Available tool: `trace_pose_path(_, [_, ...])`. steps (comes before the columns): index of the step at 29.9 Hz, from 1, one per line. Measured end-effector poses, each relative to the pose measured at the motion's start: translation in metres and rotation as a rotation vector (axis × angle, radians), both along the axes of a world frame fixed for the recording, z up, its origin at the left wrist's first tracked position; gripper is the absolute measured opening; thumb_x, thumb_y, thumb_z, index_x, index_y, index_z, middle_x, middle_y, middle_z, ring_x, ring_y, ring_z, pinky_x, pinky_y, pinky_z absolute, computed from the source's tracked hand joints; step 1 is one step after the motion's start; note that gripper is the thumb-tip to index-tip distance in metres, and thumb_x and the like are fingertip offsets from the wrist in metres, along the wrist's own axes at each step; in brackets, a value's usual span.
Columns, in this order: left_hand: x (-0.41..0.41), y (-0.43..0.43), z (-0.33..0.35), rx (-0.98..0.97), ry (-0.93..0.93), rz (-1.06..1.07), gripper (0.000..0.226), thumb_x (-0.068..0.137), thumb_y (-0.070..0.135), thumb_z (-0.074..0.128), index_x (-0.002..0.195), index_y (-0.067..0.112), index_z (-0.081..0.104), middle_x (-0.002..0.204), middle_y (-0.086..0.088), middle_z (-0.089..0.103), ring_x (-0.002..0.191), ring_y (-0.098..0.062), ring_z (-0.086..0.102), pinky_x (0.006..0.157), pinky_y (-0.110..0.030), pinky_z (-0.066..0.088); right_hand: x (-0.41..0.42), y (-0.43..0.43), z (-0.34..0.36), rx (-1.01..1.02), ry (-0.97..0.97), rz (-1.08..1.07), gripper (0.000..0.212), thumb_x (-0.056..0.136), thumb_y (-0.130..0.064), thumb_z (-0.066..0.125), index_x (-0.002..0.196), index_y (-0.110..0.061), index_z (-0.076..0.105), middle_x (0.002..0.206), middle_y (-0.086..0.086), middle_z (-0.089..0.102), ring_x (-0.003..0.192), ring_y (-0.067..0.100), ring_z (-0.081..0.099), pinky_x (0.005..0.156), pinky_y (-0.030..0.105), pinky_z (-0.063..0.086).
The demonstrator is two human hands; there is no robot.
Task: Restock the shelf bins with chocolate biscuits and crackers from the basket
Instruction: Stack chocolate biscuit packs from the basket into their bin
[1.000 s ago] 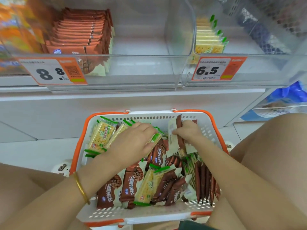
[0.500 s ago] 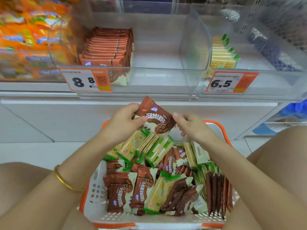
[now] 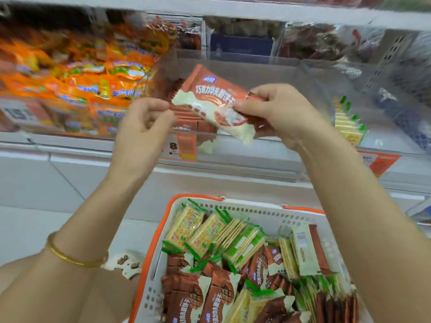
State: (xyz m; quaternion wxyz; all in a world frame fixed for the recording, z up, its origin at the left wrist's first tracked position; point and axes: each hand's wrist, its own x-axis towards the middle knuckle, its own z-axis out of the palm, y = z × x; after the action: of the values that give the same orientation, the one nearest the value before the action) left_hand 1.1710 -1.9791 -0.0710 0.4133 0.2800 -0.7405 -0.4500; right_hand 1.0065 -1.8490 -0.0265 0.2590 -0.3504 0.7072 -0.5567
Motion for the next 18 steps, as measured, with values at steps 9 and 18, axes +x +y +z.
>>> trace_pose_path(9, [0.002,-0.025,-0.034,-0.707,-0.505,0.1,0.036,0.087,0.036,0.045,0.105,0.011,0.062,0.106,-0.005,0.062,0.105,-0.03,0.053,0.091,-0.042,0.037,-0.016,-0.104,-0.034,0.476,0.659,0.12,0.026,0.074,-0.026,0.081,0.073,-0.014,0.057,0.069,0.0,0.056,0.066,0.02,0.06,0.057,0.034,0.053])
trace_pose_path(18, [0.003,-0.019,-0.034,-0.757,-0.535,0.117,0.03,0.087,0.031,0.051,0.106,0.01,0.062,0.105,-0.004,0.063,0.104,-0.026,0.051,0.095,-0.033,0.028,-0.003,-0.117,-0.038,0.634,1.299,0.152,0.029,0.083,-0.04,0.062,0.087,-0.02,0.043,0.093,0.0,0.05,0.096,0.027,0.057,0.068,0.032,0.035])
